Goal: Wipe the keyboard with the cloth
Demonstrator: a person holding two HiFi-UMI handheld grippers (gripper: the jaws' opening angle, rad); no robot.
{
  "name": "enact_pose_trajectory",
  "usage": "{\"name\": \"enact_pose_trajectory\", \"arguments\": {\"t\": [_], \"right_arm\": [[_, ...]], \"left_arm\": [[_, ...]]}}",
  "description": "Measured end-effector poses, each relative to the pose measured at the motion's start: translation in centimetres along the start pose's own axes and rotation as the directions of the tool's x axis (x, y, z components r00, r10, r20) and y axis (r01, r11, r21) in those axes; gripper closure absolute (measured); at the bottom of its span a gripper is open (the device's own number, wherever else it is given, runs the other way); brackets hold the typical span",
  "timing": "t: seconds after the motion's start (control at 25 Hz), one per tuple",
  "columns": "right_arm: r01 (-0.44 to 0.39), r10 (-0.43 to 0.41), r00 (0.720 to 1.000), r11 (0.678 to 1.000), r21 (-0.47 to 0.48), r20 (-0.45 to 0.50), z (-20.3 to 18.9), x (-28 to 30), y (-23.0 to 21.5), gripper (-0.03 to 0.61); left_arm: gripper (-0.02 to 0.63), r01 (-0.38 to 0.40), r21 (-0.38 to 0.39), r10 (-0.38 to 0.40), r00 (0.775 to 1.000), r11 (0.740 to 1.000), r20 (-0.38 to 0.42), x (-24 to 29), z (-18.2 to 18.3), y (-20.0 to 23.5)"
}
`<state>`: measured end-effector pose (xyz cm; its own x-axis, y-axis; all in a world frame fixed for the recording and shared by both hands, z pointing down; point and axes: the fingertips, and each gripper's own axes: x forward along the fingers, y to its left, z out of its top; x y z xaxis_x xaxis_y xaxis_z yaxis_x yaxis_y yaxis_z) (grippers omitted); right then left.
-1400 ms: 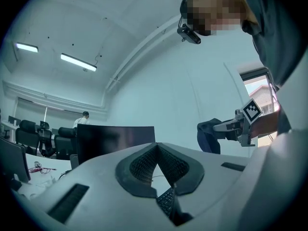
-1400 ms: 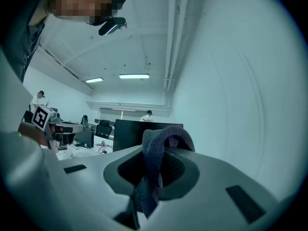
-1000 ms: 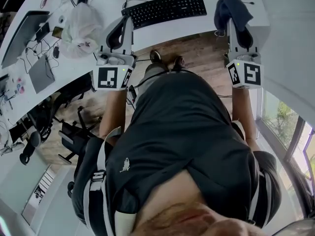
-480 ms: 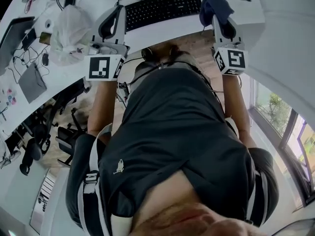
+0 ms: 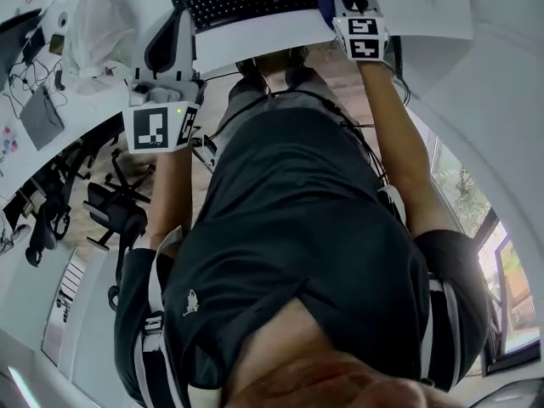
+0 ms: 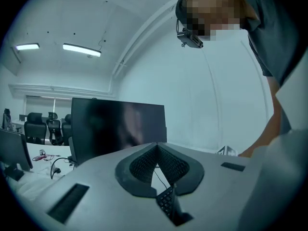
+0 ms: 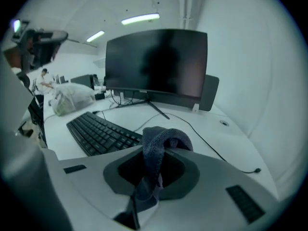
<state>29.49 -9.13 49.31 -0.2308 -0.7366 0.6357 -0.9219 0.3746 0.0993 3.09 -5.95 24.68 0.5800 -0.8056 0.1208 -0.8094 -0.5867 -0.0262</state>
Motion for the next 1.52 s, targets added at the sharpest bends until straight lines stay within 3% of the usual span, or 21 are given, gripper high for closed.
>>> {"name": "enact_pose_trajectory", "arguments": {"t": [0.12, 0.28, 0.44, 0.72, 1.0, 1.36, 1.52], "right_arm": [[-0.002, -0.004, 0.996, 0.998, -0.070, -0.092, -2.2, 4.1, -0.9, 0.526], [-0.099, 0.074, 0.989, 0.975, -0.198, -0.132, -2.7, 4.2, 3.9, 0.528], [-0.169, 0.137, 0.981, 0.955, -0.246, -0.139, -3.6, 4.1, 6.6, 0.528], [-0.081, 0.047, 0.988, 0.970, -0.228, -0.149, -2.1, 6.3, -0.6, 0.528], [-0.213, 0.178, 0.958, 0.967, -0.143, -0.224, -6.9, 0.1, 5.0, 0.528], [-0.107, 0.081, 0.980, 0.984, -0.143, -0.179, -2.5, 4.7, -0.3, 0.528], [-0.108, 0.081, 0.977, 0.985, -0.132, -0.198, -4.0, 3.0, 1.3, 0.528]], "left_arm": [[0.609, -0.025, 0.007, 0.025, 0.999, 1.000, -0.026, 0.2, -0.9, -1.0], [0.609, -0.083, -0.013, 0.082, 0.996, 0.996, -0.042, -0.4, -1.5, 0.0], [0.609, -0.108, -0.021, 0.107, 0.993, 0.994, -0.056, -0.3, -1.9, 0.6], [0.609, -0.098, -0.021, 0.097, 0.994, 0.995, -0.057, 0.9, -1.7, 0.3], [0.609, -0.081, -0.029, 0.079, 0.995, 0.996, -0.057, 2.0, -1.5, 0.2], [0.609, -0.066, -0.033, 0.064, 0.996, 0.997, -0.065, 2.5, -1.6, 1.2], [0.609, -0.072, -0.038, 0.070, 0.996, 0.997, -0.061, 2.3, -1.6, 1.9]]}}
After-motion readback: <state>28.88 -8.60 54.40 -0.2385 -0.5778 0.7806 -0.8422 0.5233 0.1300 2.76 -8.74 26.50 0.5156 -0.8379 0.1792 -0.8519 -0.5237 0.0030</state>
